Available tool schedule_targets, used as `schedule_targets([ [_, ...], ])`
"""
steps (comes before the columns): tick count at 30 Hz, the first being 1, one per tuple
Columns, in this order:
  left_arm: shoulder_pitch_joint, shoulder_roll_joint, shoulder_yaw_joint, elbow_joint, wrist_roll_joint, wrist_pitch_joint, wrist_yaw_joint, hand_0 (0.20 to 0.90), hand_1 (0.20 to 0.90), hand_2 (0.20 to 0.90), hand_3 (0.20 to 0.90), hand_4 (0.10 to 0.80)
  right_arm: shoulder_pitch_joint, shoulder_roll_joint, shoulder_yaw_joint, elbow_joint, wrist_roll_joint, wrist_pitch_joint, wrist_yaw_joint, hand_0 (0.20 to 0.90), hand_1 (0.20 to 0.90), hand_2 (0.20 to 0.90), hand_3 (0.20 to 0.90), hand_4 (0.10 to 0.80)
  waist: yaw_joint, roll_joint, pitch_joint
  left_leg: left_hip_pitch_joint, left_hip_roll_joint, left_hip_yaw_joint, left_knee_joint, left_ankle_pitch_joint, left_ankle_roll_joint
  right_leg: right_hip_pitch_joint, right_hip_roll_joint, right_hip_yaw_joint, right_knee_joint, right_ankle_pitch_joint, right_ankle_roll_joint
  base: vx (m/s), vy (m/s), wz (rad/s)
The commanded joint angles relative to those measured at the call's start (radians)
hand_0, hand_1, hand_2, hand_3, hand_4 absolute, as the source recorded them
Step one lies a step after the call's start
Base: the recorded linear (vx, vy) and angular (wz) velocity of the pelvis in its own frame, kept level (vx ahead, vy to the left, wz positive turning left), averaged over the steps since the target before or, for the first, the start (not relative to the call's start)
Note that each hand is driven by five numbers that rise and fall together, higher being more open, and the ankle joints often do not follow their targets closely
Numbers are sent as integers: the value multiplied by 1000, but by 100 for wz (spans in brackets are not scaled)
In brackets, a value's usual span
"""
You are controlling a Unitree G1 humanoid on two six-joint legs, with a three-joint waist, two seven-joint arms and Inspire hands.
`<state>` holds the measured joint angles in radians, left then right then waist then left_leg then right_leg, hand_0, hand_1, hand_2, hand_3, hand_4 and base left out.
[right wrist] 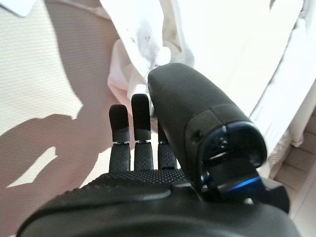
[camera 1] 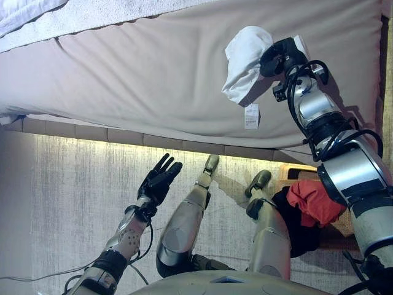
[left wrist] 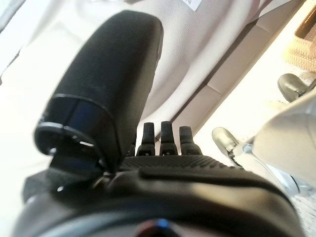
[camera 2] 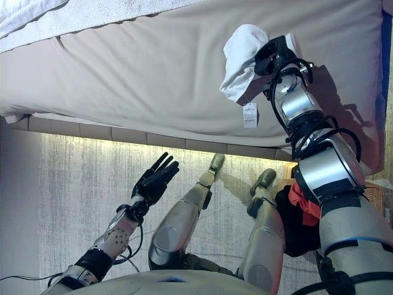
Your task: Pick up the clothes from the bed and place them into the basket
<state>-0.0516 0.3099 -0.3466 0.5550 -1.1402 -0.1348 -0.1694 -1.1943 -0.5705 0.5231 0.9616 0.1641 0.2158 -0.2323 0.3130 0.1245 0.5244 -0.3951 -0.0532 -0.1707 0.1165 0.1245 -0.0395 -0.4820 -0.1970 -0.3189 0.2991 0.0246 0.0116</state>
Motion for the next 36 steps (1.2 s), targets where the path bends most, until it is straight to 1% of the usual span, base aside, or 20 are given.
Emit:
schedule_targets([
  [1, 35, 43, 11, -44, -6, -61, -35, 900, 900, 900, 900, 800, -136, -73, 36, -46, -27, -95, -39, 300, 300, 300, 200, 100, 11, 14, -4, 56, -48, -17, 8, -61, 45, 144, 33, -29, 25, -96, 9, -40, -13, -2],
  [9, 16, 35, 12, -29, 12, -60, -26, 900, 900, 900, 900, 800, -130, -104, 34, -26, -43, -131, -25, 300, 300, 300, 200, 100, -12, -1, -5, 122, -45, -1, 17, -82, 44, 222, 37, -19, -16, -88, 9, -16, 0, -5],
  [11, 11, 32, 12, -18, 6, -62, -26, 900, 900, 900, 900, 800, -139, -118, 47, -24, -117, -135, -34, 300, 300, 300, 200, 100, -19, -3, -11, 128, -45, 5, 18, -83, 43, 231, 40, -13, -24, -85, 9, 11, 44, -15],
  [12, 12, 31, 9, -18, 4, -65, -24, 900, 900, 900, 900, 800, -146, -130, 66, -26, -170, -139, -65, 368, 368, 368, 280, 180, -23, -4, -14, 132, -43, 9, 14, -81, 42, 235, 42, -9, -31, -81, 9, 7, 30, -10],
  [13, 12, 30, 8, -19, 3, -66, -24, 900, 900, 900, 900, 800, -148, -132, 71, -27, -192, -142, -73, 474, 474, 474, 403, 303, -24, -3, -15, 133, -42, 11, 13, -81, 42, 235, 43, -8, -33, -80, 9, 2, 27, -8],
  [14, 12, 31, 6, -21, 0, -68, -22, 900, 900, 900, 900, 800, -152, -142, 84, -36, -228, -141, -103, 900, 900, 900, 900, 800, -26, -4, -14, 133, -41, 12, 11, -79, 42, 236, 43, -6, -35, -78, 11, -74, 60, -7],
  [15, 12, 32, 0, -22, -5, -76, -21, 900, 900, 900, 900, 800, -158, -158, 102, -53, -298, -143, -155, 900, 900, 900, 900, 800, -32, 0, -15, 118, -42, 13, 10, -57, 46, 228, 43, -15, -47, -50, 6, -76, 63, -10],
  [16, 15, 32, -6, -20, -9, -84, -22, 900, 900, 900, 900, 800, -160, -168, 117, -71, -338, -144, -192, 900, 900, 900, 900, 800, -34, -1, -14, 118, -42, 14, 9, -57, 46, 229, 44, -13, -51, -48, 8, -77, 63, -13],
  [17, 20, 30, -9, -16, -13, -93, -22, 900, 900, 900, 900, 800, -166, -181, 144, -124, -390, -119, -230, 900, 900, 900, 900, 800, -37, -3, -14, 117, -42, 15, 4, -55, 47, 227, 46, -12, -56, -44, 11, -5, 17, -12],
  [18, 21, 29, -10, -15, -13, -95, -22, 900, 900, 900, 900, 800, -166, -183, 149, -136, -415, -116, -237, 900, 900, 900, 900, 800, -37, -3, -14, 116, -42, 16, 2, -54, 47, 226, 46, -12, -57, -44, 11, -9, 16, -7],
  [21, 18, 28, -4, -11, -22, -97, -21, 900, 900, 900, 900, 800, -200, -202, 217, -212, -496, -105, -281, 900, 900, 900, 900, 800, -37, -5, -8, 110, -42, 19, -9, -49, 51, 216, 50, -12, -63, -43, 14, -13, 12, -4],
  [23, 15, 30, -2, -15, -23, -91, -17, 900, 900, 900, 900, 800, -201, -202, 229, -232, -506, -101, -260, 900, 900, 900, 900, 800, -34, -6, -8, 106, -43, 18, -8, -49, 51, 213, 50, -15, -62, -44, 14, 34, -14, -2],
  [24, 14, 30, 2, -14, -20, -86, -19, 900, 900, 900, 900, 800, -202, -199, 247, -240, -501, -93, -239, 900, 900, 900, 900, 800, -29, -10, -6, 117, -41, 18, -9, -68, 48, 219, 51, -7, -52, -68, 21, 78, -42, 3],
  [31, 21, 42, 17, -36, -22, -62, -46, 900, 900, 900, 900, 800, -227, -190, 330, -208, -441, -52, -64, 900, 900, 900, 900, 800, -1, -8, -4, 79, -44, 7, 2, -61, 47, 187, 42, -28, -28, -78, 19, 32, -4, 5],
  [36, 37, 50, 2, -61, -20, -68, -58, 900, 900, 900, 900, 800, -237, -177, 332, -145, -385, -65, 11, 900, 900, 900, 900, 800, 19, -5, -4, 47, -45, -8, 1, -49, 46, 158, 40, -43, -9, -82, 16, 25, 5, 9],
])
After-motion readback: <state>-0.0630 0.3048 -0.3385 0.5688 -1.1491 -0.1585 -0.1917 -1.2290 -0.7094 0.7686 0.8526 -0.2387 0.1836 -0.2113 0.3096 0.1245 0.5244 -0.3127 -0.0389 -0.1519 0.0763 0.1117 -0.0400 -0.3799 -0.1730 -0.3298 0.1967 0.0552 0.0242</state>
